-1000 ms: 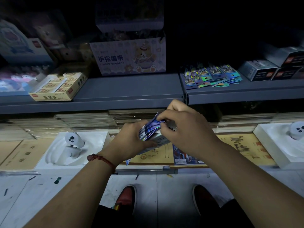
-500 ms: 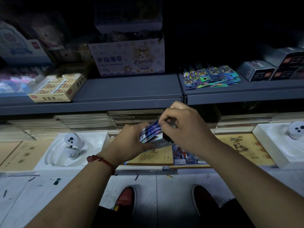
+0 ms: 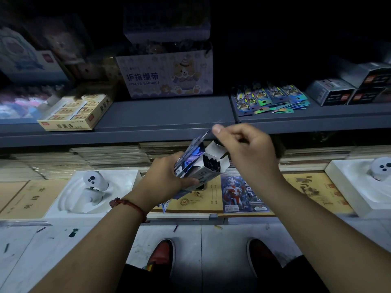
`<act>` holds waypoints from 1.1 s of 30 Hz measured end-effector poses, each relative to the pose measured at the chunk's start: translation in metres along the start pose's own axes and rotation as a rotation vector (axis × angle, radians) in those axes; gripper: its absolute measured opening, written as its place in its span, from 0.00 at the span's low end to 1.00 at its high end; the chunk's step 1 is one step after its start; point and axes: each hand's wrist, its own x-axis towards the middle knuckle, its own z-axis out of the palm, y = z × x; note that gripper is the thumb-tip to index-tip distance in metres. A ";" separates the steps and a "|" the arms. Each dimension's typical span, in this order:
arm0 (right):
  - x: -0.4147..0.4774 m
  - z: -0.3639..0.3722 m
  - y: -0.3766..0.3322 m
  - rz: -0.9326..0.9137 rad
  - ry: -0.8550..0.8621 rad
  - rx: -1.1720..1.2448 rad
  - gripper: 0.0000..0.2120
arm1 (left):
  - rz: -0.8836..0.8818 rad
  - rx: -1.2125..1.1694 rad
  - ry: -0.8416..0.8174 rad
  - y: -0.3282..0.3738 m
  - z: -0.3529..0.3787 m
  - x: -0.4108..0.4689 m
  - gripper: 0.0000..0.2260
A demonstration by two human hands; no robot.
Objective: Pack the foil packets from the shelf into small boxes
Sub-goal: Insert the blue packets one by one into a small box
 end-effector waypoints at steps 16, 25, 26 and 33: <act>0.013 -0.020 -0.003 -0.051 0.303 0.205 0.17 | -0.047 -0.088 0.042 -0.009 -0.005 0.000 0.20; 0.000 -0.028 0.004 -0.205 0.204 -0.091 0.16 | -0.076 -0.185 0.086 -0.009 -0.009 -0.007 0.18; 0.000 -0.027 0.004 -0.239 0.193 -0.131 0.15 | -0.068 -0.201 0.091 -0.008 -0.009 -0.008 0.18; -0.003 -0.017 0.010 -0.413 0.126 -0.304 0.16 | 0.010 -0.249 0.141 -0.001 -0.007 -0.019 0.18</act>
